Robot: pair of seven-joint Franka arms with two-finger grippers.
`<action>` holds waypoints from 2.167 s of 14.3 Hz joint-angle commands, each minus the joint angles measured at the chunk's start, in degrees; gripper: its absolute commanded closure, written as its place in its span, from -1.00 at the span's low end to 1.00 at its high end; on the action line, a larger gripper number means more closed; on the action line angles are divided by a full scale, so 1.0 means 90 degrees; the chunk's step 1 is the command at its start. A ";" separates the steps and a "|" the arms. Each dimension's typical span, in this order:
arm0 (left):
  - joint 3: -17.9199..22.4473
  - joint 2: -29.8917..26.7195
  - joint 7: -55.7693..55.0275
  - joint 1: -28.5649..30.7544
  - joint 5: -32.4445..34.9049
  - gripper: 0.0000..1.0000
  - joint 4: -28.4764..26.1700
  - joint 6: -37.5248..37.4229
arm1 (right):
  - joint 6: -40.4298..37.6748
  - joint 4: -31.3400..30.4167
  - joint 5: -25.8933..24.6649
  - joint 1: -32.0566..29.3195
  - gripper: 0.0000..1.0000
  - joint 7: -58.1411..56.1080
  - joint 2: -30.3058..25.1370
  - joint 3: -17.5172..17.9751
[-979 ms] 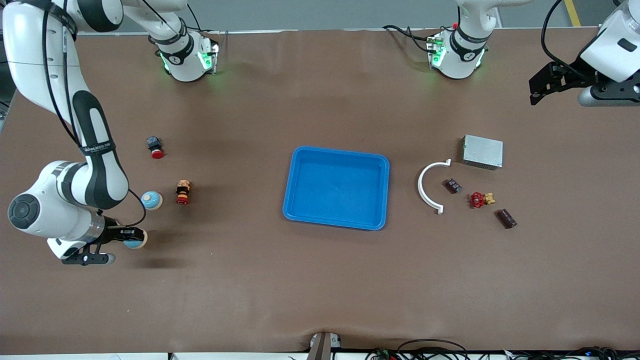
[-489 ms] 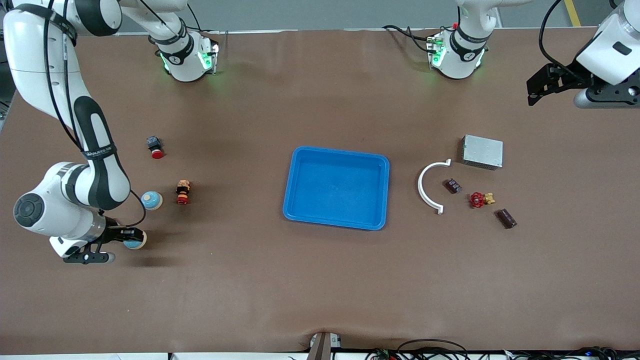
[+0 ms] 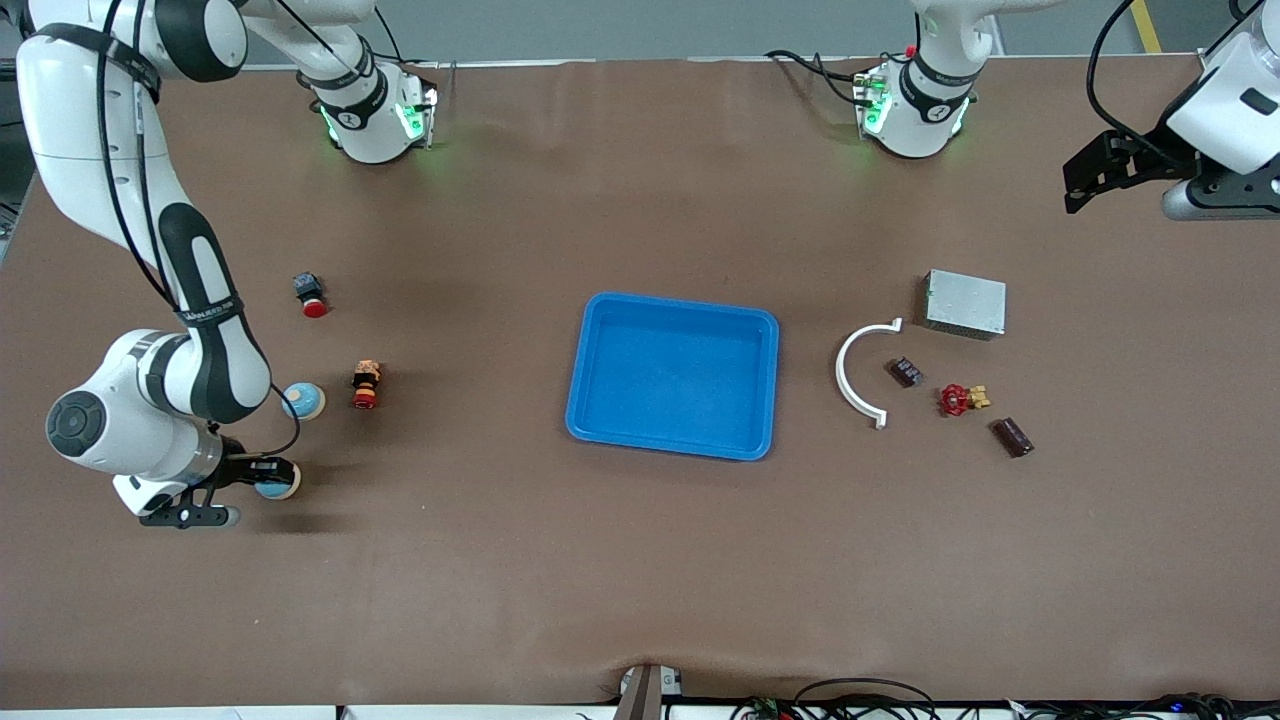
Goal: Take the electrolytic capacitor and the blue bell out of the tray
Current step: 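Carry the bell with the right gripper beside the first bell, then lower the bell, open the right gripper and withdraw it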
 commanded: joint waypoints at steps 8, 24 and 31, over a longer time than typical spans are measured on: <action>-0.0034 -0.0021 0.0125 0.0075 -0.0153 -1.00 0.0013 0.0078 | 0.0247 0.0003 0.0258 -0.0082 -1.00 -0.0074 0.0115 0.0091; -0.0034 0.0067 -0.0119 0.0163 -0.0095 -1.00 0.0032 0.0235 | -0.2789 0.0326 -0.0015 0.0425 -1.00 0.1409 -0.2285 0.0062; 0.0044 0.0028 -0.0119 0.0212 -0.0046 -1.00 0.0032 0.0215 | -0.3892 0.0285 -0.0463 0.0680 -1.00 0.1743 -0.3263 0.0062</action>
